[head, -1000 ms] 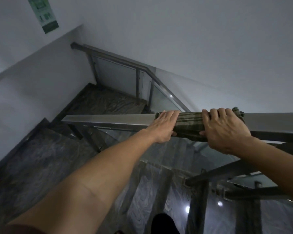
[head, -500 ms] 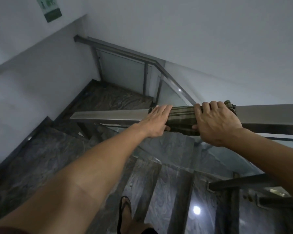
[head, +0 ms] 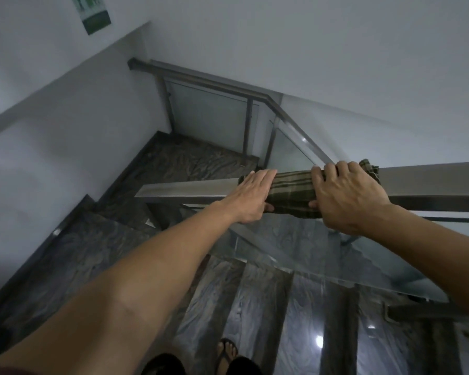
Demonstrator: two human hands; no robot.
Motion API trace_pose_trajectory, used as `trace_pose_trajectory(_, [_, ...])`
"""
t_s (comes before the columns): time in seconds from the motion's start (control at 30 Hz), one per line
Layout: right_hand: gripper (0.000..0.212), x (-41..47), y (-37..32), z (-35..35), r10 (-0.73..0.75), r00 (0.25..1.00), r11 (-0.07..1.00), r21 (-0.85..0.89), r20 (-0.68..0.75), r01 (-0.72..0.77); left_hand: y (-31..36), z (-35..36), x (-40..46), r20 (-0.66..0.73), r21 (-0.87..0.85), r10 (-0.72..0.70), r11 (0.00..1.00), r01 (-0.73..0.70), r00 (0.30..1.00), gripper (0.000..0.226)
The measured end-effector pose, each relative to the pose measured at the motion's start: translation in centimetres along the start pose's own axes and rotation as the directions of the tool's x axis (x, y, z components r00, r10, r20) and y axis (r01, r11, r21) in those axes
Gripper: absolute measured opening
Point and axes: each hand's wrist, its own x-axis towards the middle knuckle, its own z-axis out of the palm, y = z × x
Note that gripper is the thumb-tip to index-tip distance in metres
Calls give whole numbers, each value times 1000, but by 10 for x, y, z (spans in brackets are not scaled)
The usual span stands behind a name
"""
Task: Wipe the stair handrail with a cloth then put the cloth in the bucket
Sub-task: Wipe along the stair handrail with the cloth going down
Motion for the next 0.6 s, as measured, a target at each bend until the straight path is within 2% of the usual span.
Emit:
trace_pose_trajectory(0.33, [66, 60, -67, 5, 9, 999, 1000, -16, 31, -9, -84, 5, -21, -39, -49, 39, 998, -41, 998, 88])
trace_pose_trajectory(0.6, [66, 134, -158, 24, 26, 1000, 999, -25, 2, -26, -200, 20, -47, -60, -59, 66, 996, -70, 996, 89])
